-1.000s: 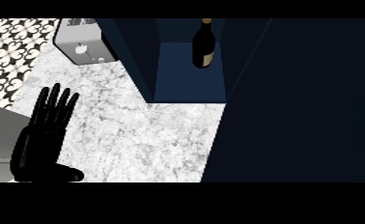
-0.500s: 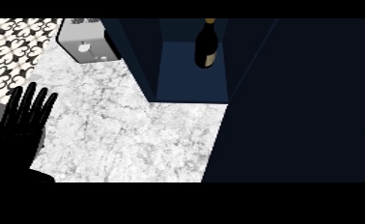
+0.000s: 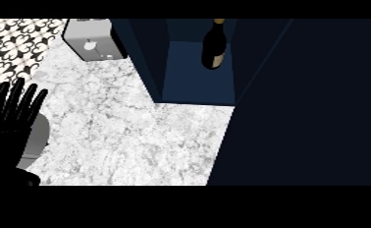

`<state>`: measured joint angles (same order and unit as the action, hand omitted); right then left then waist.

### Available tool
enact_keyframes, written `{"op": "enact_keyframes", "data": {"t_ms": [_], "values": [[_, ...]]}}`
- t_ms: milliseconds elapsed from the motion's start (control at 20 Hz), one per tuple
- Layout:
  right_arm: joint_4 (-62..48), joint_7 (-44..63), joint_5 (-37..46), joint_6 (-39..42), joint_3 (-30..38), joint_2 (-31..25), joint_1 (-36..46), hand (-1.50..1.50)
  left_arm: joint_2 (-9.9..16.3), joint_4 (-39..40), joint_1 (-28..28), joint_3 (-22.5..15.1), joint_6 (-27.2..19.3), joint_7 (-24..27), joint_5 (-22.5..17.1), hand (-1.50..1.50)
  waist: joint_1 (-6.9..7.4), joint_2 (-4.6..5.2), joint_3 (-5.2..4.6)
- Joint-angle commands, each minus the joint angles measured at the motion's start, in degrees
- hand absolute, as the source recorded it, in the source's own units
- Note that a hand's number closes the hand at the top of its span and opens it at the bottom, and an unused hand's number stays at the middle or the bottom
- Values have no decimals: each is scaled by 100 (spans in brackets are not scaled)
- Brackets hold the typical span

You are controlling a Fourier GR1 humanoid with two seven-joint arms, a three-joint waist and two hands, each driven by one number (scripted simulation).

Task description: Pick up the wine, place it into the cabinet and close the cabinet

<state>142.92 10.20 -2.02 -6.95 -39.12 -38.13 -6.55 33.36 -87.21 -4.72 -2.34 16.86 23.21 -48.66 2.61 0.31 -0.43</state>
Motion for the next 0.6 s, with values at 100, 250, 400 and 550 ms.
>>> {"op": "enact_keyframes", "data": {"t_ms": [100,250,400,550], "values": [[-43,853,-464,-239,-724,1247,914,150,3,131,69,1,160,-6,14,-150,159,36,-16],[-276,1402,-562,-241,-550,1581,1621,150,38,123,174,82,105,-123,-92,-150,158,15,-9],[-1018,1754,-457,-471,-403,2315,2497,150,94,234,187,125,256,-135,-113,-150,156,8,-6],[-1842,2360,-218,-741,-392,3176,3588,150,129,464,95,247,448,34,-41,-150,74,-15,-5]]}}
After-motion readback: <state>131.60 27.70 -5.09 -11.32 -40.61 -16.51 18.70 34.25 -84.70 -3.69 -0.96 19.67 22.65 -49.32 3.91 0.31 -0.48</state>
